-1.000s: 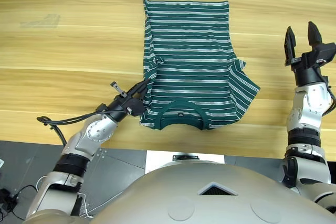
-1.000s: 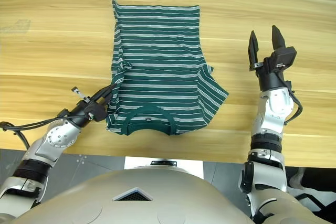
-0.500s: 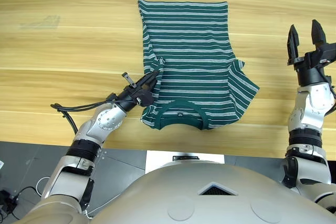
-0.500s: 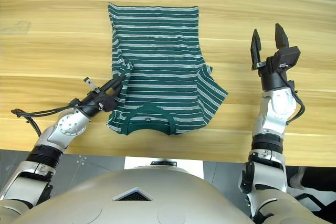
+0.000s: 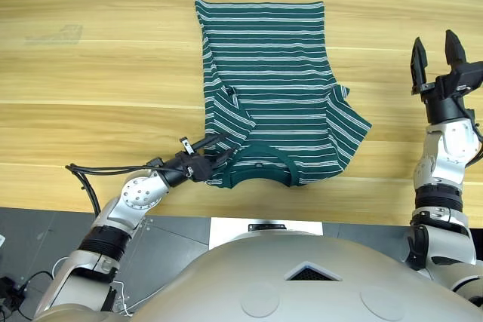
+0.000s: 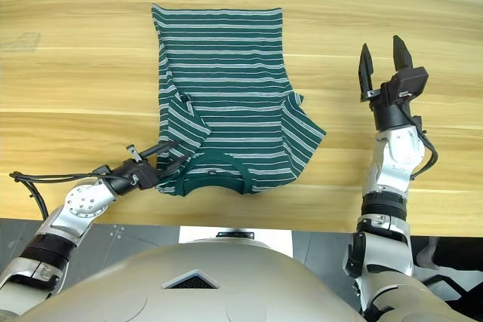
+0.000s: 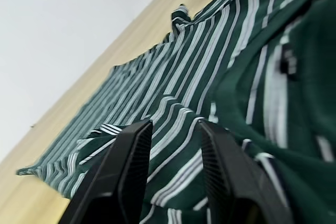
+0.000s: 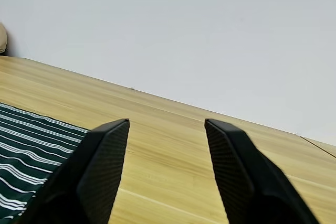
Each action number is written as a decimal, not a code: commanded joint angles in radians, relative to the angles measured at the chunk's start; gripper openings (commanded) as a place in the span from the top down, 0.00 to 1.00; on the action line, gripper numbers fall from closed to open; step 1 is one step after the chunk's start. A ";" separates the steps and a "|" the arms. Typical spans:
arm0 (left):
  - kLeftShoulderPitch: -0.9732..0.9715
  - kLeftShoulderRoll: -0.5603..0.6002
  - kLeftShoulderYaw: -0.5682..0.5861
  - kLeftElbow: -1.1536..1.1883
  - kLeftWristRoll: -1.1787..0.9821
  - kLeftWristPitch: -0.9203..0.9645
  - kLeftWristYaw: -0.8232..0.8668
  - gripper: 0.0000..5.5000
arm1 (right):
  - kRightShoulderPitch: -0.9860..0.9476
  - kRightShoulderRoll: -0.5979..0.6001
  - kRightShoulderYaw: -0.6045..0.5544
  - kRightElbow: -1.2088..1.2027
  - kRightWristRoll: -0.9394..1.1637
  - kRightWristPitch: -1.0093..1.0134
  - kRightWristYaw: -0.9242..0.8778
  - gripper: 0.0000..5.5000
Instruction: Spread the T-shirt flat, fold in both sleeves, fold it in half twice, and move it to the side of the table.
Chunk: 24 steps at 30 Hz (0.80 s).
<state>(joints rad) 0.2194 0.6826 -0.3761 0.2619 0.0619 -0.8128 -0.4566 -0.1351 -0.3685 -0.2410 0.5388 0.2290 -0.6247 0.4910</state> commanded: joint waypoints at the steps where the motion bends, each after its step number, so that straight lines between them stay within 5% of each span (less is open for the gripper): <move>1: 0.057 0.010 -0.037 0.056 0.064 0.086 -0.066 0.71 | -0.012 -0.005 0.008 -0.004 -0.015 0.008 -0.007 0.52; 11: 0.019 -0.095 0.175 -0.047 -0.211 -0.029 0.035 0.71 | 0.107 -0.167 0.028 -0.035 -0.238 -0.128 -0.045 0.52; 18: 0.007 -0.190 0.282 -0.110 -0.419 -0.001 0.006 0.71 | 0.292 -0.372 0.060 -0.034 -0.610 -0.220 -0.203 0.52; 24: -0.008 -0.267 0.347 -0.091 -0.412 0.029 0.027 0.71 | 0.370 -0.430 0.143 -0.070 -0.752 -0.233 -0.265 0.52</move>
<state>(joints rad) 0.2250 0.4347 -0.0516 0.1570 -0.3848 -0.8063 -0.4446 0.2278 -0.7714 -0.1202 0.4961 -0.4714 -0.8526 0.2496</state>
